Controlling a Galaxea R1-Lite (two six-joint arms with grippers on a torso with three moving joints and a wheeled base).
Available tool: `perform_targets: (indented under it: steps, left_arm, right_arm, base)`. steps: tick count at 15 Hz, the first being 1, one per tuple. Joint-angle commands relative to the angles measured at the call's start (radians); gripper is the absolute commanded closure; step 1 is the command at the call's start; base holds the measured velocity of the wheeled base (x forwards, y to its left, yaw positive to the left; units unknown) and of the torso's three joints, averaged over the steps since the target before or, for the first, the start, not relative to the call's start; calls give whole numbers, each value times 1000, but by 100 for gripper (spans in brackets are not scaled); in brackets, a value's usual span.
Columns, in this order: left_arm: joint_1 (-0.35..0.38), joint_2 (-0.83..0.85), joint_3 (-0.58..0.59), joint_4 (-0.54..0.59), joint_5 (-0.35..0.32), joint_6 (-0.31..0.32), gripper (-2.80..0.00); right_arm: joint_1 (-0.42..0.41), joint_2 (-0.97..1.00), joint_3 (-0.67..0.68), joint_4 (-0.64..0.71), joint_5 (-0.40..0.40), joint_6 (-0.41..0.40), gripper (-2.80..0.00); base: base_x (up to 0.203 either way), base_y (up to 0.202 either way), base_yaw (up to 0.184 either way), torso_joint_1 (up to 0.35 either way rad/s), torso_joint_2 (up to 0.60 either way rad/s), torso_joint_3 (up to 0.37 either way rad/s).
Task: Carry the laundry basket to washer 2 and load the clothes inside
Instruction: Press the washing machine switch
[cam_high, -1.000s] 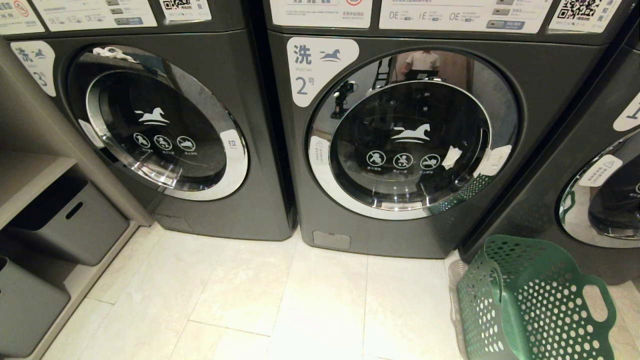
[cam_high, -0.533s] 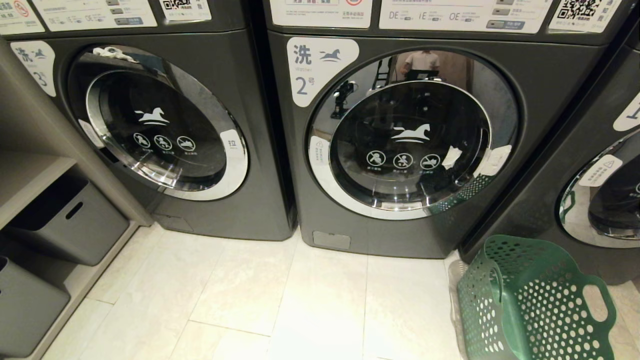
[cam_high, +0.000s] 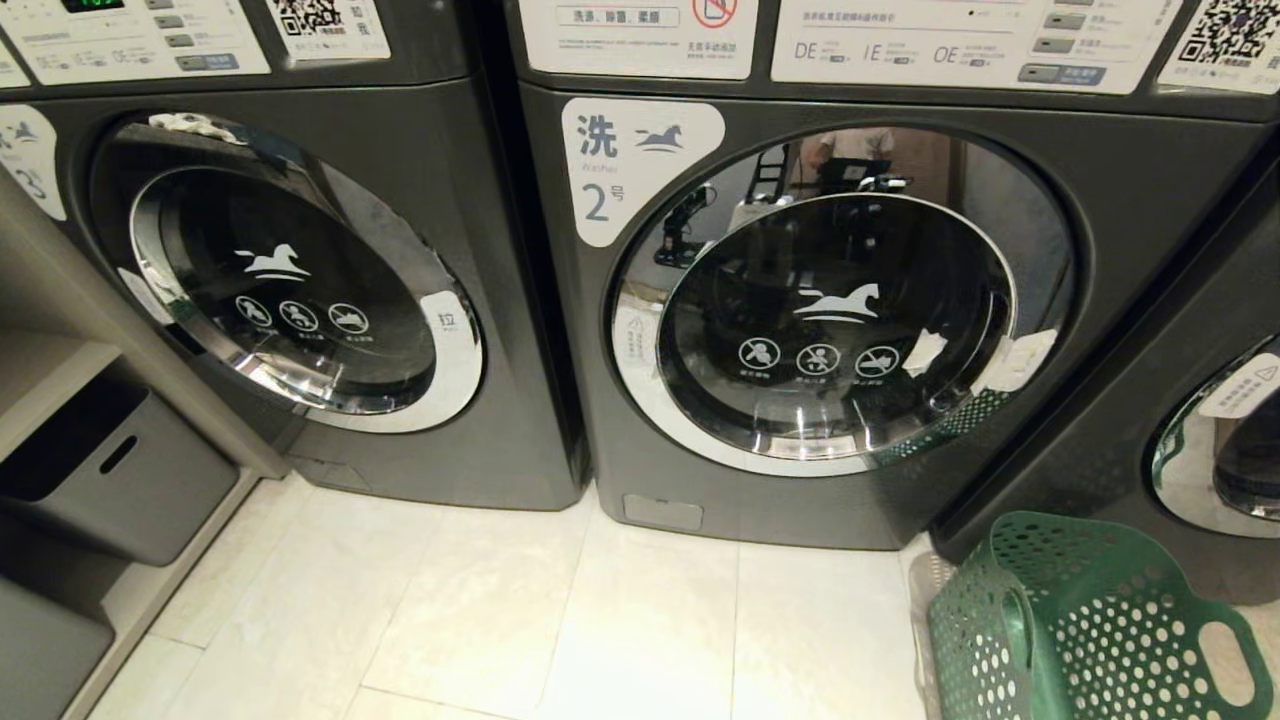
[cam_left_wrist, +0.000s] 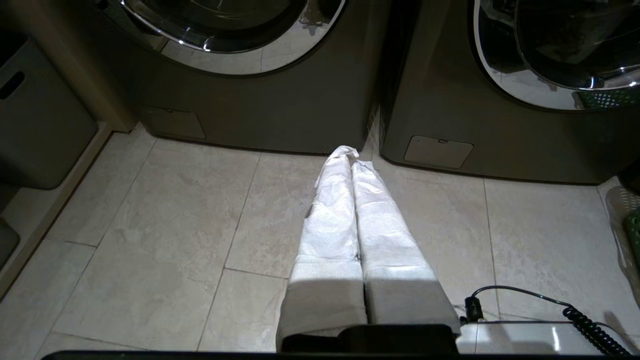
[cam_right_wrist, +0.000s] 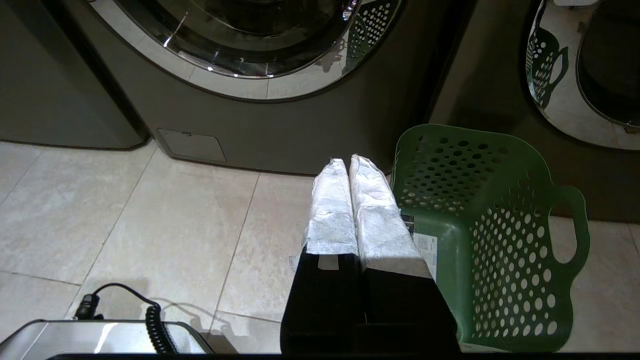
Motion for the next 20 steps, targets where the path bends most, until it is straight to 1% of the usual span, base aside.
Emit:
perform_targets:
  steps: [1,2,3,4,6,9,10,12,14,16,18,20]
  left_arm:
    - [1,0,0,0,0,0,0]
    - [0,0,0,0,0,0,0]
    - [0,-1,0,2,0,1,0]
    - [0,-1,0,2,0,1,0]
    - [0,0,0,3,0,3,0]
    - [0,0,0,2,0,4,0]
    - [0,0,0,3,0,4,0]
    - [2,0,0,2,0,4,0]
    - [0,0,0,1,0,1,0]
    - [0,0,0,0,0,1,0]
    - [0,-1,0,0,0,1,0]
    - [0,-1,0,1,0,1,0]
  right_arm:
    - [0,2,1,0,3,-7,0]
    - [0,2,0,2,5,-24,0]
    - [0,2,-3,-1,4,-62,0]
    - [0,2,-35,0,10,-86,0]
    - [0,43,-178,13,35,-111,0]
    - [0,299,-397,20,51,-111,0]
    - [0,401,-459,1,55,-109,0]
    - [0,599,-555,-96,57,-107,0]
    - [1,756,-620,-217,59,-112,0]
    - [3,855,-653,-291,61,-113,0]
    - [8,901,-661,-331,63,-114,0]
    - [10,918,-663,-332,63,-115,0]
  base:
    - [0,0,0,0,0,0]
    - [0,0,0,0,0,0]
    - [0,0,0,0,0,0]
    - [0,0,0,0,0,0]
    - [0,0,0,0,0,0]
    - [0,0,0,0,0,0]
    - [0,0,0,0,0,0]
    - [0,0,0,0,0,0]
    - [0,0,0,0,0,0]
    - [0,0,0,0,0,0]
    - [0,0,0,0,0,0]
    - [0,0,0,0,0,0]
